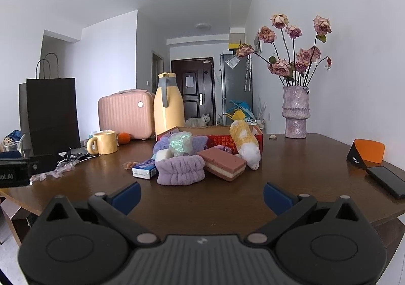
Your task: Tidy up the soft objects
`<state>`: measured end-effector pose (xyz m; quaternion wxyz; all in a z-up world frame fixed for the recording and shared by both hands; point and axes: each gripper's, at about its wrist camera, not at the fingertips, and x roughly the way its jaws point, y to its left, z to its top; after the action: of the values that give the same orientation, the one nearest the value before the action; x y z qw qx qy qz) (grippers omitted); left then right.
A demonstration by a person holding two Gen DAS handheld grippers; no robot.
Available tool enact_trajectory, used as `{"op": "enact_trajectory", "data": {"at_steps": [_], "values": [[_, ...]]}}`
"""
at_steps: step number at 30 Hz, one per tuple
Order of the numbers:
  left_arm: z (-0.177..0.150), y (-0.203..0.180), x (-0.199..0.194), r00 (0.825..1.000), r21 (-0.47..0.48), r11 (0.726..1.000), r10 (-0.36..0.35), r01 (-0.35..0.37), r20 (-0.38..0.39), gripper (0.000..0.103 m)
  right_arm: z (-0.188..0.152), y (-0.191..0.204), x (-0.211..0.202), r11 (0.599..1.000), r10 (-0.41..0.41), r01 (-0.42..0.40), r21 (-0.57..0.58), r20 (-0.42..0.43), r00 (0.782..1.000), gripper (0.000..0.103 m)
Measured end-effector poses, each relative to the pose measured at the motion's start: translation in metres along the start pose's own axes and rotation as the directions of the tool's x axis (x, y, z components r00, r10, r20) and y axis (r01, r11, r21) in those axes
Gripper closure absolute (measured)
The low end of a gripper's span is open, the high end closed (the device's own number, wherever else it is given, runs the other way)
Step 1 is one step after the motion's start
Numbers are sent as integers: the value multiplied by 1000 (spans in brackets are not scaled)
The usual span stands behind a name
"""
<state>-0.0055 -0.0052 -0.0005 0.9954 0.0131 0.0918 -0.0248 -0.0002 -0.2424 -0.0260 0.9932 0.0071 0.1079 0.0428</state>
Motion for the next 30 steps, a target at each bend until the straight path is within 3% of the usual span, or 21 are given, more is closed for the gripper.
{"op": "enact_trajectory", "data": {"at_steps": [30], "values": [[-1,-1,-3,1000,6,1000,0,0,4,0,1,-2,1,999,29,-29,20,-6,1000,0]]}}
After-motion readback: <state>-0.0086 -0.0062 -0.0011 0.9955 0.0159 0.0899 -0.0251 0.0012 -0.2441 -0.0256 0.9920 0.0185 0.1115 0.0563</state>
